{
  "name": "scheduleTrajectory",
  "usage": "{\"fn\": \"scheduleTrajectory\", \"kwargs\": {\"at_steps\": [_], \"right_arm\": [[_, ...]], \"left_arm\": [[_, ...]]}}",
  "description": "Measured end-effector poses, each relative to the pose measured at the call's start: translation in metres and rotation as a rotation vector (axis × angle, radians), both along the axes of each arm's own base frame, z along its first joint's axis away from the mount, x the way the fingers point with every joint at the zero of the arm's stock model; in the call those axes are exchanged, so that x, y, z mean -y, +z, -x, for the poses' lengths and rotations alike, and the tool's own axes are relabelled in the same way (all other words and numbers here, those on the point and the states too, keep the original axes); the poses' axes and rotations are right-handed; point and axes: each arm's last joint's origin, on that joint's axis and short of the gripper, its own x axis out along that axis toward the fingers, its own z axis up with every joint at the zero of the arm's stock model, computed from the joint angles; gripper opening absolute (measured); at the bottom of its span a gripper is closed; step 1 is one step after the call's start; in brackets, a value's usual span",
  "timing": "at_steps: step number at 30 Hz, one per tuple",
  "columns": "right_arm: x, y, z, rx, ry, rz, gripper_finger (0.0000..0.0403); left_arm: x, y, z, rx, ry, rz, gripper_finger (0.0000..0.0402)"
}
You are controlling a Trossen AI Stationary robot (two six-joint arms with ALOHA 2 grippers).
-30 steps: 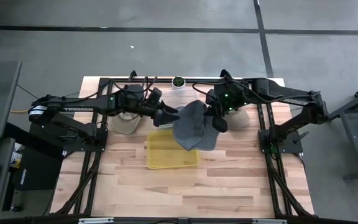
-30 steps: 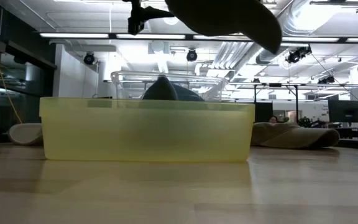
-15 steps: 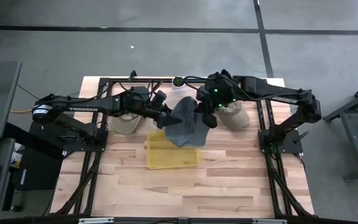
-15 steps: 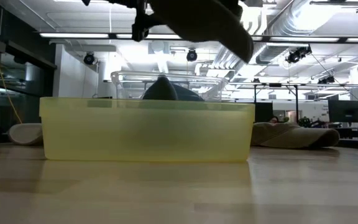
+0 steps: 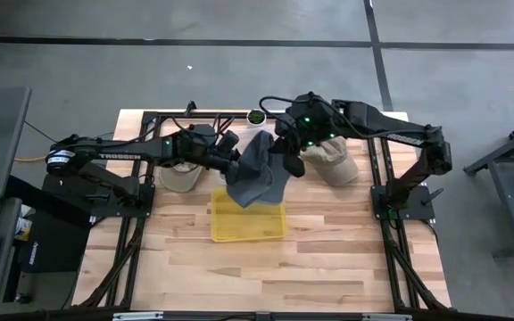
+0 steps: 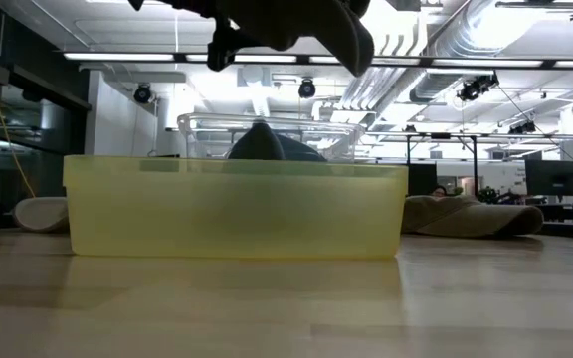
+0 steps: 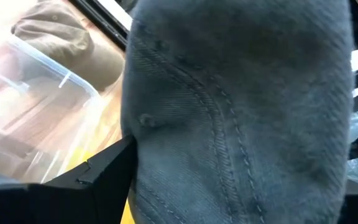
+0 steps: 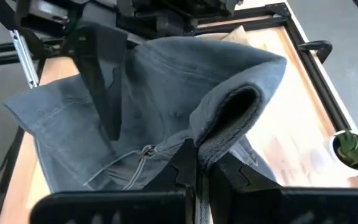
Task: Pick & Place hat
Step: Put the gray cap into the transparent bin
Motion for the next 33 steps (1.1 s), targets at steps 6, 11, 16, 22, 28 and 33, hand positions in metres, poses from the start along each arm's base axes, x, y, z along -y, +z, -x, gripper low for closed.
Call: {"fn": "scheduleTrajectory", "kwargs": {"at_steps": [6, 11, 16, 22, 28, 33], "right_arm": [[0.004, 0.003, -0.023, -0.039, 0.019, 0.016, 0.0008], [0.006, 0.008, -0.035, -0.047, 0.029, 0.022, 0.0008], [0.006, 0.016, -0.034, -0.045, 0.021, 0.032, 0.0008], [0.005, 0.019, -0.031, -0.042, 0.021, 0.031, 0.0008], [0.003, 0.017, -0.032, -0.051, 0.028, 0.029, 0.0008], [0.003, 0.016, -0.032, -0.053, 0.025, 0.030, 0.0008]], "left_arm": [[0.000, -0.001, 0.000, -0.007, 0.009, -0.005, 0.0288], [-0.001, -0.002, 0.001, -0.027, 0.040, -0.007, 0.0279], [-0.002, -0.007, 0.002, -0.078, 0.085, -0.005, 0.0230], [-0.003, -0.008, 0.002, -0.084, 0.097, -0.009, 0.0118], [-0.002, -0.008, 0.002, -0.082, 0.076, -0.006, 0.0012], [-0.002, -0.007, 0.002, -0.081, 0.060, 0.001, 0.0003]]}}
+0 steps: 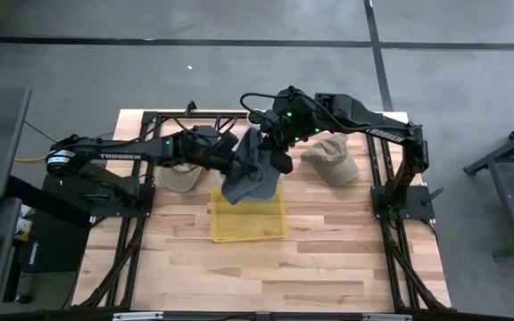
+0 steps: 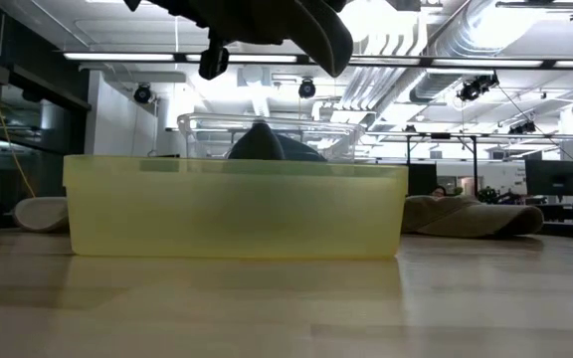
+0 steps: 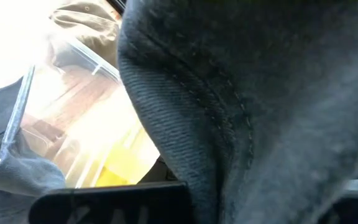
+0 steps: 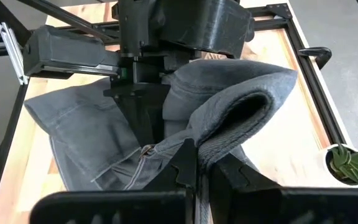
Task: Pick & Place hat
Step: Put the gray cap into the transparent bin
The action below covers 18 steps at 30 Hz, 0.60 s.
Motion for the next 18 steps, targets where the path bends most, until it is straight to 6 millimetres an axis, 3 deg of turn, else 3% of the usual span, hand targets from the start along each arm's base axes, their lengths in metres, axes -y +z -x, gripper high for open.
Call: {"fn": "scheduleTrajectory", "kwargs": {"at_steps": [4, 14, 18], "right_arm": [[0.000, 0.000, 0.000, -0.002, -0.010, 0.003, 0.0020], [0.005, 0.002, 0.003, 0.002, -0.068, 0.011, 0.0146], [0.011, 0.013, 0.019, 0.002, -0.148, 0.070, 0.0182]], "left_arm": [[0.000, 0.000, 0.000, 0.001, 0.000, 0.002, 0.0002], [0.000, 0.000, 0.000, -0.001, 0.002, 0.014, 0.0000], [0.000, 0.000, 0.000, 0.004, 0.014, 0.025, 0.0000]]}}
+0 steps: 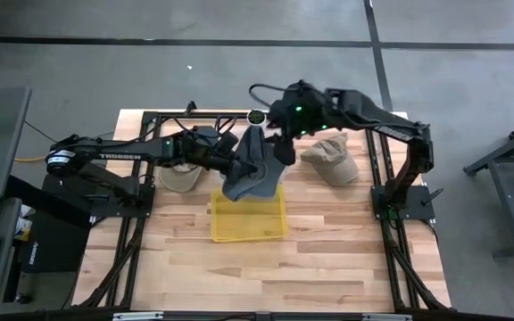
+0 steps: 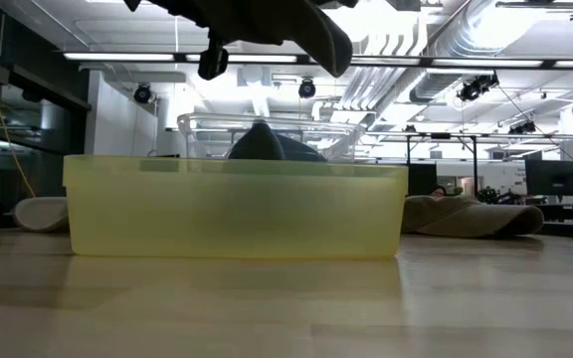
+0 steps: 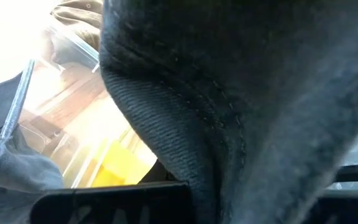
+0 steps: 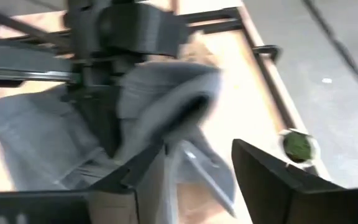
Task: Pick & Place hat
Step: Put the gray cap into the transparent bin
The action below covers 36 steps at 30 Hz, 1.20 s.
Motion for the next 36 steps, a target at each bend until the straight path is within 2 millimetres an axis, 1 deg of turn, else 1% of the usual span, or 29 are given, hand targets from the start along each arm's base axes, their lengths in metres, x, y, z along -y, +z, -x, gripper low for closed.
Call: {"fn": "scheduleTrajectory", "kwargs": {"at_steps": [4, 9, 11, 14, 18, 20, 22, 24, 29, 33, 36], "right_arm": [[0.007, 0.018, 0.026, 0.017, -0.105, 0.071, 0.0205], [0.010, 0.038, 0.065, 0.043, -0.249, 0.103, 0.0217], [0.008, 0.042, 0.078, 0.029, -0.292, 0.109, 0.0217], [0.006, 0.045, 0.094, -0.004, -0.349, 0.120, 0.0216], [0.004, 0.042, 0.104, -0.058, -0.397, 0.102, 0.0218], [0.003, 0.040, 0.105, -0.085, -0.397, 0.094, 0.0216], [0.003, 0.035, 0.102, -0.109, -0.386, 0.089, 0.0216], [0.003, 0.027, 0.098, -0.142, -0.376, 0.092, 0.0217], [0.002, 0.004, 0.082, -0.204, -0.305, 0.122, 0.0215], [-0.005, -0.012, 0.062, -0.164, -0.159, 0.140, 0.0214], [-0.013, -0.018, 0.046, -0.087, -0.042, 0.183, 0.0214]], "left_arm": [[-0.008, 0.001, 0.001, 0.013, 0.028, 0.008, 0.0000], [-0.021, 0.003, 0.002, 0.030, 0.092, 0.054, 0.0000], [-0.026, 0.005, 0.004, 0.044, 0.120, 0.081, 0.0000], [-0.033, 0.006, 0.005, 0.056, 0.168, 0.150, 0.0000], [-0.041, 0.006, 0.007, 0.068, 0.225, 0.248, 0.0000], [-0.044, 0.009, 0.007, 0.095, 0.238, 0.283, 0.0000], [-0.048, 0.012, 0.008, 0.129, 0.243, 0.323, 0.0000], [-0.053, 0.014, 0.009, 0.157, 0.254, 0.354, 0.0000], [-0.067, 0.014, 0.013, 0.162, 0.304, 0.445, 0.0000], [-0.079, 0.014, 0.018, 0.169, 0.347, 0.492, 0.0000], [-0.084, 0.015, 0.020, 0.183, 0.360, 0.495, 0.0000]]}}
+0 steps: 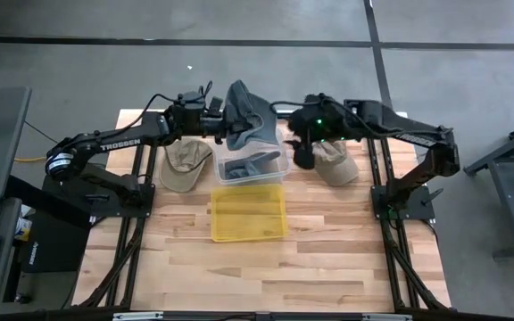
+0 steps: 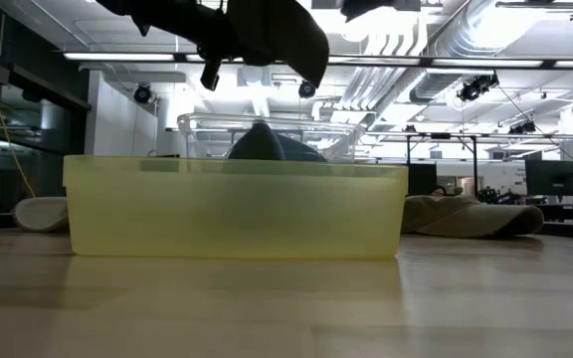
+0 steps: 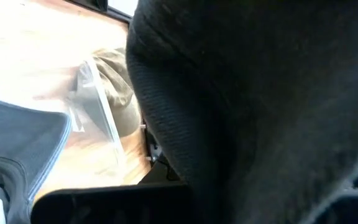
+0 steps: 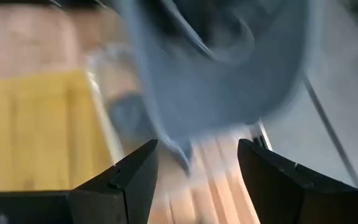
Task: Pick & Place hat
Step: Put the gray cap into the transparent bin
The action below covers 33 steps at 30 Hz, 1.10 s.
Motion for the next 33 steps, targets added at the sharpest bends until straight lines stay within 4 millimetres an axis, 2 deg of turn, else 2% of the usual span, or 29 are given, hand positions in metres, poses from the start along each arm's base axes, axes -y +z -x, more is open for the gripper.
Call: {"fn": "scheduleTrajectory", "kwargs": {"at_steps": [5, 14, 20, 29, 33], "right_arm": [[-0.017, -0.005, -0.021, 0.094, 0.228, 0.164, 0.0215], [-0.038, -0.017, -0.036, 0.116, 0.305, 0.436, 0.0231], [-0.035, -0.017, -0.042, 0.176, 0.275, 0.494, 0.0232], [-0.026, -0.037, -0.061, 0.145, 0.283, 0.450, 0.0232], [-0.020, -0.039, -0.066, 0.160, 0.270, 0.453, 0.0232]], "left_arm": [[0.000, 0.000, 0.000, -0.003, -0.001, 0.002, 0.0000], [0.000, 0.000, 0.000, -0.003, 0.003, -0.003, 0.0000], [0.000, 0.000, 0.000, -0.003, 0.003, -0.007, 0.0000], [-0.001, 0.000, 0.000, -0.004, 0.008, -0.010, 0.0000], [-0.001, 0.000, 0.000, -0.006, 0.007, -0.017, 0.0000]]}}
